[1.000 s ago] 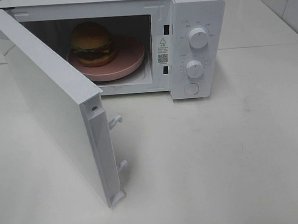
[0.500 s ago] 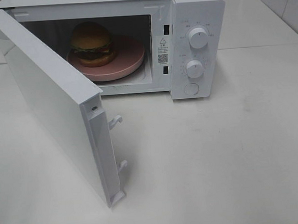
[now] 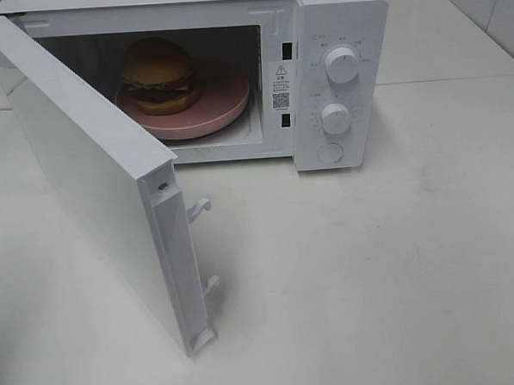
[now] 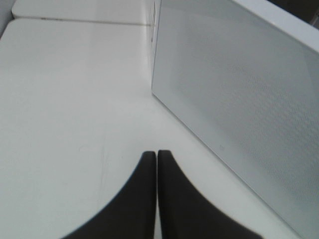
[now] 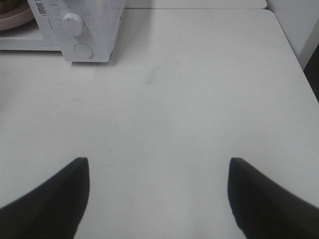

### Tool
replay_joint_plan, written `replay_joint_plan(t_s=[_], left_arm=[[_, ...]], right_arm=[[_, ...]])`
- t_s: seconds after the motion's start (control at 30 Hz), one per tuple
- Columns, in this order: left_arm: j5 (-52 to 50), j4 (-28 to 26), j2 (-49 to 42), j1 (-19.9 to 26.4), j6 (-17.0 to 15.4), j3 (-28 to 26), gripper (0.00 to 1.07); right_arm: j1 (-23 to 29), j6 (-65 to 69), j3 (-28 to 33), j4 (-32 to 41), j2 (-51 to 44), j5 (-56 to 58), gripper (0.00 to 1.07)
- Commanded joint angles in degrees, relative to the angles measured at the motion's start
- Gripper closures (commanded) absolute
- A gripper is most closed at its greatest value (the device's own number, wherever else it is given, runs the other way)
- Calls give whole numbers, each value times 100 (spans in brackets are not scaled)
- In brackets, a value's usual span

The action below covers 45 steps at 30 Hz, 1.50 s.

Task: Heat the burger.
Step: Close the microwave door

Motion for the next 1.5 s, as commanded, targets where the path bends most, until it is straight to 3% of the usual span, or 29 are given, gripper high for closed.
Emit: replay_joint_plan(t_s=[0.03,0.17,0.43,0.67,0.77,0.83,0.93,1.0,1.03,1.1,1.2,1.27,1.5], left_arm=[[-636,-92,155,11,218,52,107],[-2068,-269,407,11,498,539,107],[-4309,-361,900,6,487,1346,107],[-5386,-281,1564,-11,458,1513,107],[-5816,-97,1960,-11,458,1513,107],[-6188,430,2532,-11,355,1513,107],[-6274,676,2676,-11,275,1513,107],[-6709,1621,3197,-11,-498,1513,107],[-6709,1621,3197,-11,-498,1513,107],[-7231,2269,3575,-11,-1238,1513,107],[-7426,2504,3713,-11,-1409,1513,107],[-8296,3214,4228,-11,-1684,1513,107],[-8978,3323,4956,-235,-1662,1478,107]], right_arm=[[-40,-52,11,6,-149,6,34],[-40,-52,11,6,-149,6,34],[-40,-52,11,6,-149,6,34],[-40,-52,11,6,-149,6,34],[-40,-52,11,6,-149,6,34],[-40,-52,11,6,-149,6,34],[-40,-52,11,6,-149,6,34],[-40,-52,11,6,-149,6,34],[-40,-52,11,6,-149,6,34],[-40,-52,11,6,-149,6,34],[-40,-52,11,6,-149,6,34],[-40,-52,11,6,-149,6,34],[-40,-52,11,6,-149,6,34]])
